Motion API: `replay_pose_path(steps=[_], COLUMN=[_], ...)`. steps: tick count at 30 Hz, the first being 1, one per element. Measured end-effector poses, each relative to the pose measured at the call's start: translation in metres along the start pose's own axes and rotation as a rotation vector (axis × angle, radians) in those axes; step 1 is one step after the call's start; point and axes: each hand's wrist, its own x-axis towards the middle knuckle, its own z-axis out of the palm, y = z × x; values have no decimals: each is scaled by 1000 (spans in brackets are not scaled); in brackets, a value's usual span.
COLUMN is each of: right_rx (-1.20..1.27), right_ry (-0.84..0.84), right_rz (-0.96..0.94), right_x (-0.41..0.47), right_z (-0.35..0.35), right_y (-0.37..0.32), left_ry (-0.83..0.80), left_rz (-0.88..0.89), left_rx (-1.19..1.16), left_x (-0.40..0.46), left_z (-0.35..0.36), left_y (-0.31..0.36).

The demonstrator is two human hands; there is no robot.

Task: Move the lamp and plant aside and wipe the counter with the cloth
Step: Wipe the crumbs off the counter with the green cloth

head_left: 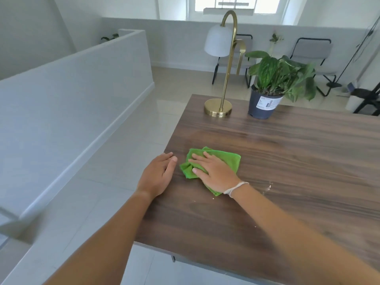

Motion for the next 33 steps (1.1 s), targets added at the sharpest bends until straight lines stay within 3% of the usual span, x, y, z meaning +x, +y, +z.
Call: replay_pose_path(steps=[3,7,12,16,20,23,25,27,33], right_rx=[15,57,10,-62,-48,-5,33,31,-71], right_ry=[24,38,128,169,116,104,94,108,258], right_rz=[-128,-113,260,453,239,39,26,113,695], right_x=[-43,-110,-135,-96,-88,-132,-165,-191,-201], right_z=[12,2,-37,-43,-14,5,2,-12,-52], right_y=[-16,15,91,92,37,10,20,49,129], left_ry=[23,37,36,-30,-45,-43,-49,-61,-84], left_rz=[-28,-53,51,29,10,12,10,16,32], left_rx=[-135,-131,-50,6,11,17,24,44,83], left_x=[-2,-6,-16,-17,-18,-19,-18,-20,-23], left_z=[-5,-8,1,7,6,5,4,5,7], left_y=[0,2,3,7,10,10,9,8,9])
